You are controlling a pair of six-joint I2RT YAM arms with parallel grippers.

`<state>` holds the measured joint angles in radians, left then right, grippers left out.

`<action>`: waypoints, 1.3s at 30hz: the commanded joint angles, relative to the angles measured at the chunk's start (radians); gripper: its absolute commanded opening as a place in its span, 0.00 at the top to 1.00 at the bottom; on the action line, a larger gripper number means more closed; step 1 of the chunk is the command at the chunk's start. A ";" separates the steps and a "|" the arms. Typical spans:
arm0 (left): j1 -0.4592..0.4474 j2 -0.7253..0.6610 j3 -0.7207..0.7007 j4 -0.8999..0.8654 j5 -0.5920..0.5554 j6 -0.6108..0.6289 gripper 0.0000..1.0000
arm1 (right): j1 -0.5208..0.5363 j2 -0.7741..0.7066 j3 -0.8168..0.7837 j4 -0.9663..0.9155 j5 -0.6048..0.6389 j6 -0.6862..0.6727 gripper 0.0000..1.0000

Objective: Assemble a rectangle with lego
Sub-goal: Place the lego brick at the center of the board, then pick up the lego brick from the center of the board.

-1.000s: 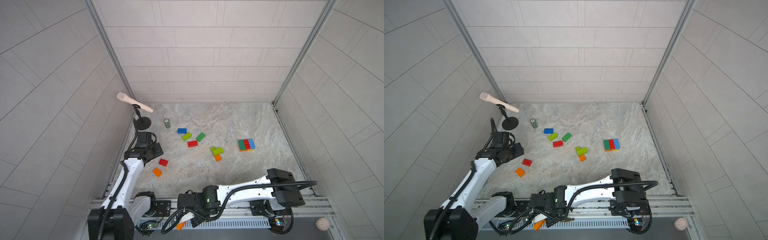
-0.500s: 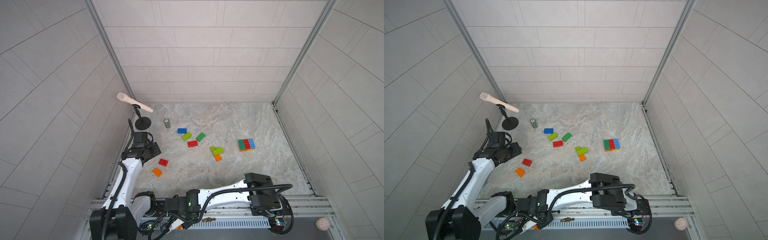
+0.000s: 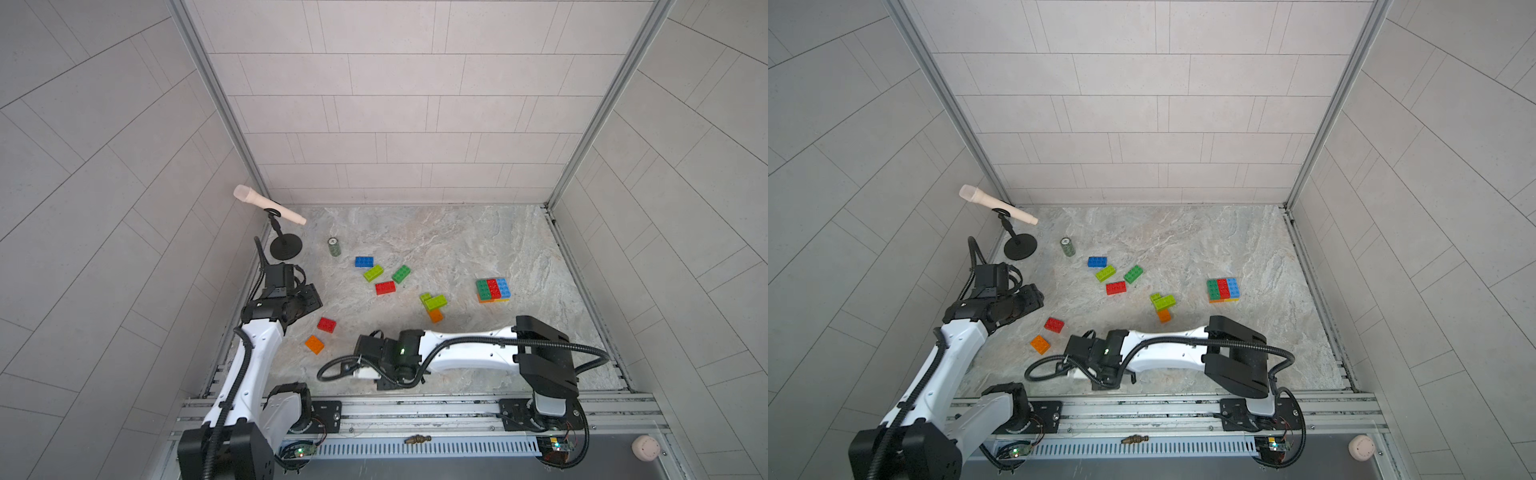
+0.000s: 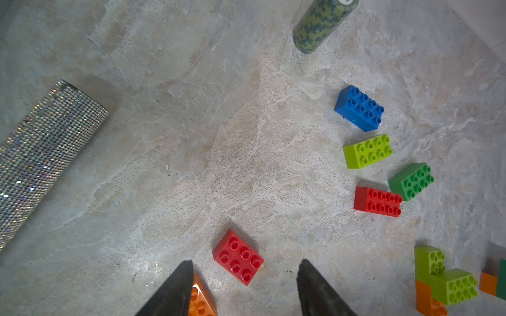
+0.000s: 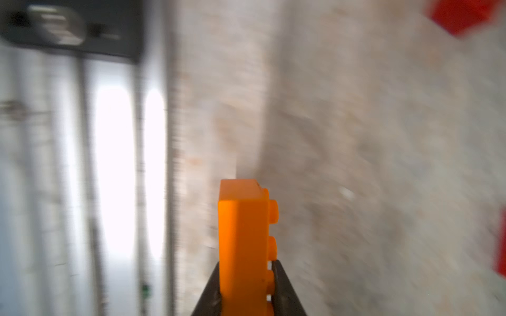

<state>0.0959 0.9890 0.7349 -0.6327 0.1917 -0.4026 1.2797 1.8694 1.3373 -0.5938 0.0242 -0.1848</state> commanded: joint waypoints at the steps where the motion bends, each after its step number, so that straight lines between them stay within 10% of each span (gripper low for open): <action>1: -0.023 -0.014 0.036 0.011 0.002 -0.002 0.35 | -0.062 -0.038 -0.020 -0.018 0.338 0.156 0.93; 9: -0.158 0.009 0.052 0.035 -0.072 -0.045 0.35 | -0.117 0.073 0.017 -0.208 0.537 0.336 0.85; 28: -0.175 0.002 0.018 0.067 -0.061 -0.045 0.35 | 0.042 0.231 0.217 -0.413 0.376 0.574 0.60; 36: -0.182 -0.041 0.010 0.018 -0.104 -0.027 0.36 | -0.077 -0.035 0.073 -0.255 0.151 0.646 0.59; 39: -0.312 -0.037 0.012 0.001 -0.156 -0.037 0.35 | -0.183 -0.164 -0.025 -0.208 0.088 0.674 0.57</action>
<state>-0.1261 0.9588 0.7567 -0.5941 0.0887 -0.4450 1.1637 1.8275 1.3609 -0.8368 0.1768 0.4297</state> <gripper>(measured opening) 0.650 0.430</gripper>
